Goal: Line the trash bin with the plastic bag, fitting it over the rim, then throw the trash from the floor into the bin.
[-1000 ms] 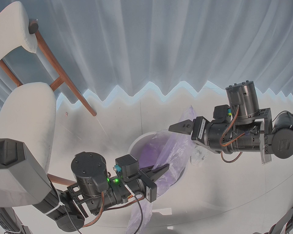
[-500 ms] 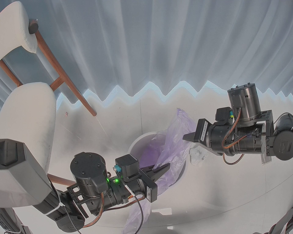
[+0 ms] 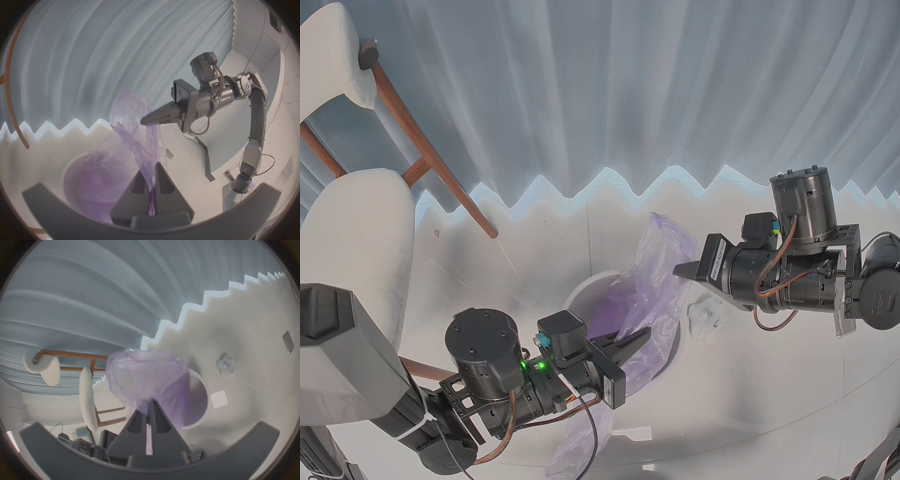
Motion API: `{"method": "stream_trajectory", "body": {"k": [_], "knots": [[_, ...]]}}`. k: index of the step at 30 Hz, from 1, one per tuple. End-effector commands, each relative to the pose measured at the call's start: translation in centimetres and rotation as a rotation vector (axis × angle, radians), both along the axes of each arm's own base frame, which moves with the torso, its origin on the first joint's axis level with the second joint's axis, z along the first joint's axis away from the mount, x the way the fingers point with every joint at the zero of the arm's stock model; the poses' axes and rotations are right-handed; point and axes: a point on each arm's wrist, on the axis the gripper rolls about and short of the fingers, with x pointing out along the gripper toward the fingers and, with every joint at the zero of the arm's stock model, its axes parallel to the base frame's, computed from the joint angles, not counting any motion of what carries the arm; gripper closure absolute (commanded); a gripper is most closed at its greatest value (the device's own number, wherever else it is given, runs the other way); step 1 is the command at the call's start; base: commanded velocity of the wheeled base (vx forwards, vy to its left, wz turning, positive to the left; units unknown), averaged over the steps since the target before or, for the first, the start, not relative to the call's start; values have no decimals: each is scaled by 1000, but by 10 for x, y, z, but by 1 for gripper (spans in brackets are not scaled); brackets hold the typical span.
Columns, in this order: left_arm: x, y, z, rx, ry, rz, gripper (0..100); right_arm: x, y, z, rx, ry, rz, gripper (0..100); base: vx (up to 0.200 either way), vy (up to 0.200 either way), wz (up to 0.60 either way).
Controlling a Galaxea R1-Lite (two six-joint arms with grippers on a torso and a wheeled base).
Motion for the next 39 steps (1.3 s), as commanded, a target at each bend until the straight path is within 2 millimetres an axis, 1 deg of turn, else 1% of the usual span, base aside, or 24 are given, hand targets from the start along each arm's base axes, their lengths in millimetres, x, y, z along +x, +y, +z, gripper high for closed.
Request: {"method": "stream_trajectory", "body": {"k": [1,5,6,8,10,13,16,17,19,21,22,24,25,26,28,30,32,35,37,39], "knots": [[3,-1,-5,1,6,6,100,8,5,-4,17,-21,4,100,0,0,0],[9,2,-10,11,14,41,100,17,10,-8,44,-44,21,100,0,0,0],[14,4,-11,8,15,58,0,20,11,-11,49,-47,28,100,0,0,0],[27,5,-8,-15,8,91,0,30,8,-16,62,-47,30,100,0,0,0],[34,2,-8,-52,22,102,0,38,2,-18,86,-57,37,100,0,0,0],[34,2,-6,-89,59,108,0,43,-8,-15,138,-63,52,100,0,0,0],[34,4,-9,-80,76,110,0,44,-19,-9,209,-52,50,100,0,0,0],[33,4,-9,-79,77,110,0,43,-20,-8,216,-51,51,100,0,0,0],[33,6,-7,-80,76,115,0,43,-29,-9,251,-35,53,100,0,0,0],[33,6,-7,-80,76,115,0,43,-29,-9,251,-35,53,100,0,0,0],[34,17,6,-105,49,136,0,43,-35,-11,275,-67,57,100,0,0,0],[33,27,17,-116,36,143,0,46,-38,-13,297,-105,45,100,0,0,0],[33,27,18,-117,35,143,0,47,-38,-13,299,-109,43,100,0,0,0],[31,38,22,-97,56,141,0,53,-42,-16,325,-137,26,100,0,0,0],[23,48,19,-61,101,106,0,60,-46,-18,351,-153,7,100,0,0,0],[14,52,16,-38,133,48,0,65,-46,-19,357,-168,2,100,0,0,0],[9,53,14,-32,143,17,0,66,-47,-21,360,-169,0,100,0,0,0],[9,54,15,-37,140,4,0,70,-45,-30,354,-147,0,100,0,0,0],[10,56,17,-42,137,10,0,73,-46,-30,361,-157,1,100,0,0,0],[12,60,19,-45,134,24,0,72,-46,-30,368,-170,15,100,0,0,0]]}}
